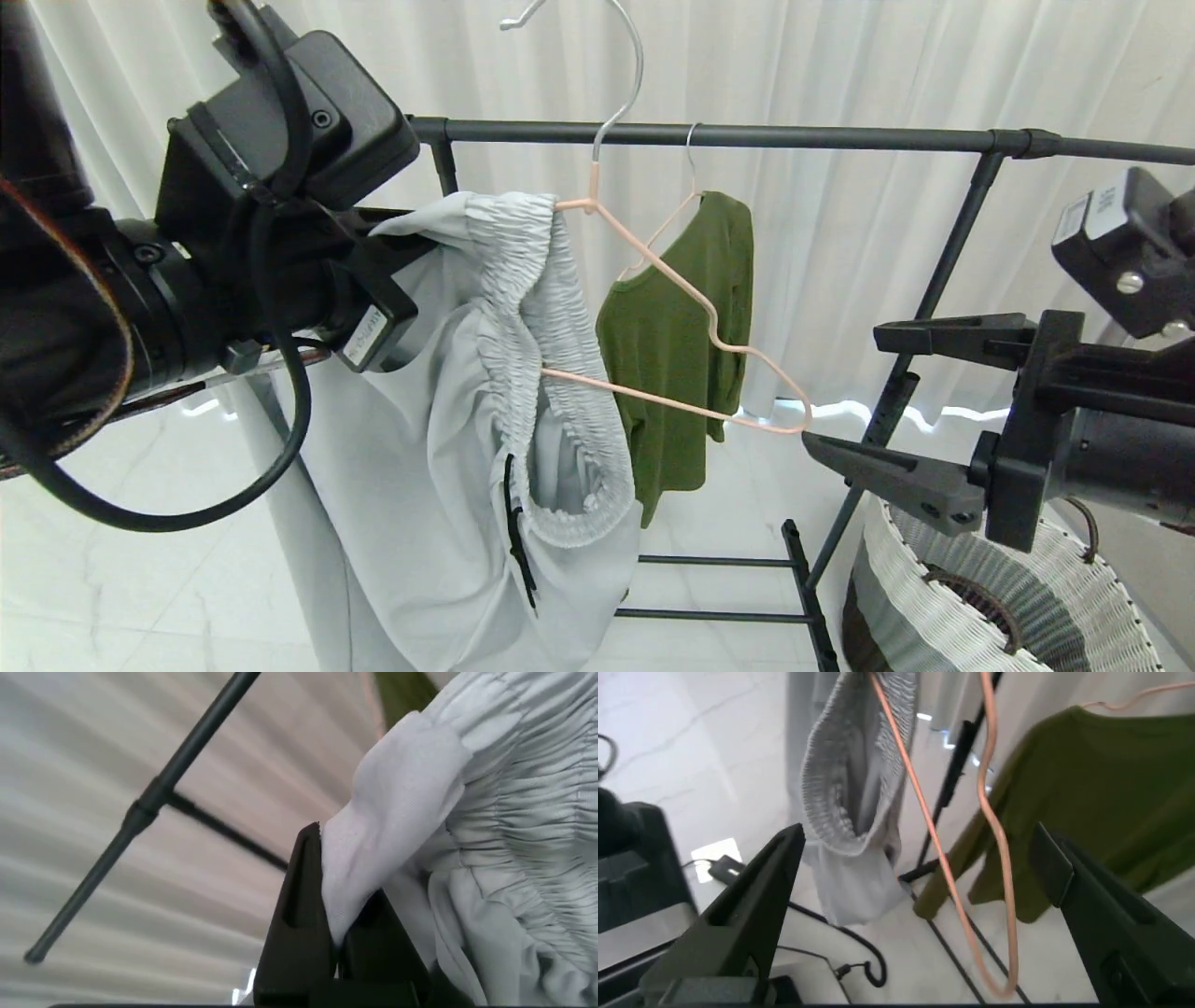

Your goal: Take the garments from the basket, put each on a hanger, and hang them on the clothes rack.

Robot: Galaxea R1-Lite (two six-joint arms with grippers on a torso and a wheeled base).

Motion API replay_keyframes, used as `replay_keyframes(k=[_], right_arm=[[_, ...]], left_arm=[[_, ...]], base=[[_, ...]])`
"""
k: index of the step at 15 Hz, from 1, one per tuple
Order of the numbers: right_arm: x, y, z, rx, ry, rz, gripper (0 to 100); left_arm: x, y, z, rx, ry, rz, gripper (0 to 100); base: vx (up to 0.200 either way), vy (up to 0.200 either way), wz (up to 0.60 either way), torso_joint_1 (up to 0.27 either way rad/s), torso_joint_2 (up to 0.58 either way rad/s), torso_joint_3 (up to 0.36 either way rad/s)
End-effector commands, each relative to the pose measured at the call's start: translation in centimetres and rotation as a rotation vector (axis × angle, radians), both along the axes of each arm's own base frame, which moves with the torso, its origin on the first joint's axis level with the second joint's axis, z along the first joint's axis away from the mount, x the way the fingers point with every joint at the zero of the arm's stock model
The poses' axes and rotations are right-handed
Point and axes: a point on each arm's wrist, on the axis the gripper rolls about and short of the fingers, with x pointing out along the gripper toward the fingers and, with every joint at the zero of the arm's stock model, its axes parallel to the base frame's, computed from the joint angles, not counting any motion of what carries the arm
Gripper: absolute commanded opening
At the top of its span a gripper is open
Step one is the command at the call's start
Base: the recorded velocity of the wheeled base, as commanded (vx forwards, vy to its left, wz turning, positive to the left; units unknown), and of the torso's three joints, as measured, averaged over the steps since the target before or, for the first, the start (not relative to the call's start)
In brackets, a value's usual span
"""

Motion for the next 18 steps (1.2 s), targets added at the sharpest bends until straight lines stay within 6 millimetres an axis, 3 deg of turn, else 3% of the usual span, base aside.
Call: replay_keyframes(k=[1,10,14,18], right_arm=[[1.1,-0.9,0.1,0.009,-0.010,-0.071,100],[1.6,-0.9,0.0,0.024,0.008,-0.119,100],[1.6,2.3,-0.6,0.093,0.043,-0.056,100],[3.9,6.5,-1.8,0.195,0.090,-0.129,100]], left_arm=[[0.3,-0.1,-0.1,-0.038,0.015,0.016,0],[0.1,-1.4,1.0,-0.379,0.029,0.024,0],[0.5,-2.3,1.9,-0.440,-0.023,-0.008,0],[-0.2,-3.0,2.7,-0.490,-0.021,-0.059,0]], base=[[0.000,0.000,0.00,0.000,0.00,0.000],[0.000,0.000,0.00,0.000,0.00,0.000],[0.000,0.000,0.00,0.000,0.00,0.000],[0.000,0.000,0.00,0.000,0.00,0.000]])
